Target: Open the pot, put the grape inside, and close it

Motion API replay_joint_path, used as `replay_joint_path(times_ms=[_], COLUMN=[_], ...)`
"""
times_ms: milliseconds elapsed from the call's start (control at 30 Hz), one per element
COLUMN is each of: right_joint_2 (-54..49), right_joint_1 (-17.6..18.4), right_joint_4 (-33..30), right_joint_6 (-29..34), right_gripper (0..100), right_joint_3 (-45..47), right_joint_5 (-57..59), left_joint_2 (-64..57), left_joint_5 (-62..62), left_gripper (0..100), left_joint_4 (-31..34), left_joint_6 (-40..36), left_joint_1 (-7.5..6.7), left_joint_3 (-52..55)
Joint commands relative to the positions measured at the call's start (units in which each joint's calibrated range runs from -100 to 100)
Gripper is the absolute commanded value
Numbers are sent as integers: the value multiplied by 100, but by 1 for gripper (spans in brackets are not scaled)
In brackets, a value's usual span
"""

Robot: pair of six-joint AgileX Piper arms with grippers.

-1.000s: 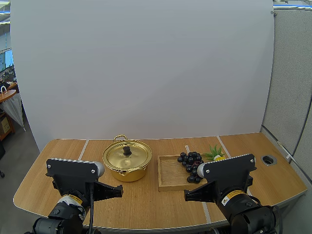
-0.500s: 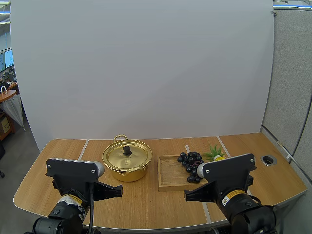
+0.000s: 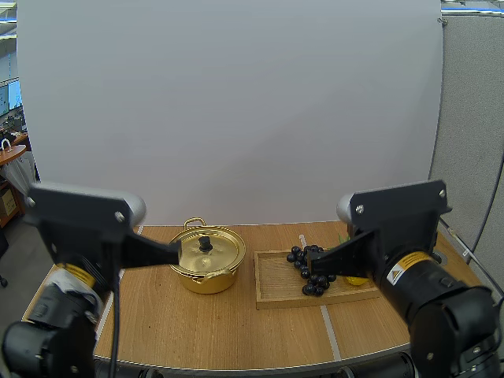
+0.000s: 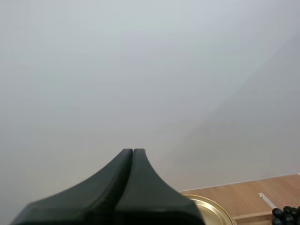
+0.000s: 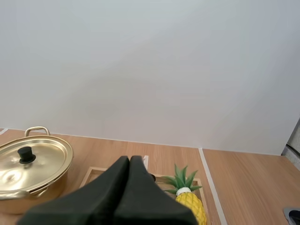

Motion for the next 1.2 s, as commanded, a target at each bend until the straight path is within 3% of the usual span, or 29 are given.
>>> replay_joint_path(times_ms=[0, 133, 367, 733, 1033, 1133, 1167], right_joint_2=[-13, -13, 752, 3175, 4264, 4324, 4324], right_joint_1=[-20, -20, -20, -20, -20, -20, -20], right_joint_4=[-71, -71, -71, -71, -71, -71, -71], right_joint_6=[-3, -3, -3, -3, -3, -3, -3], right_gripper=[0, 0, 0, 0, 0, 0, 6], right_joint_3=[-506, -976, -1602, -2477, -2546, -2546, -2546], right_joint_5=[1038, 1850, 2415, 2901, 2901, 2847, 2804], left_joint_2=[-11, -11, 329, 2757, 4231, 4445, 4479], left_joint_5=[2146, 3144, 3327, 3580, 3601, 3583, 3583], left_gripper=[0, 0, 0, 0, 0, 6, 11], left_joint_4=[47, 47, 47, -82, -366, -377, -377], left_joint_6=[6, 6, 6, 6, 6, 6, 6], left_joint_1=[15, 15, 15, 15, 15, 15, 15], left_joint_3=[-1004, -1587, -2044, -2590, -3018, -3016, -3016])
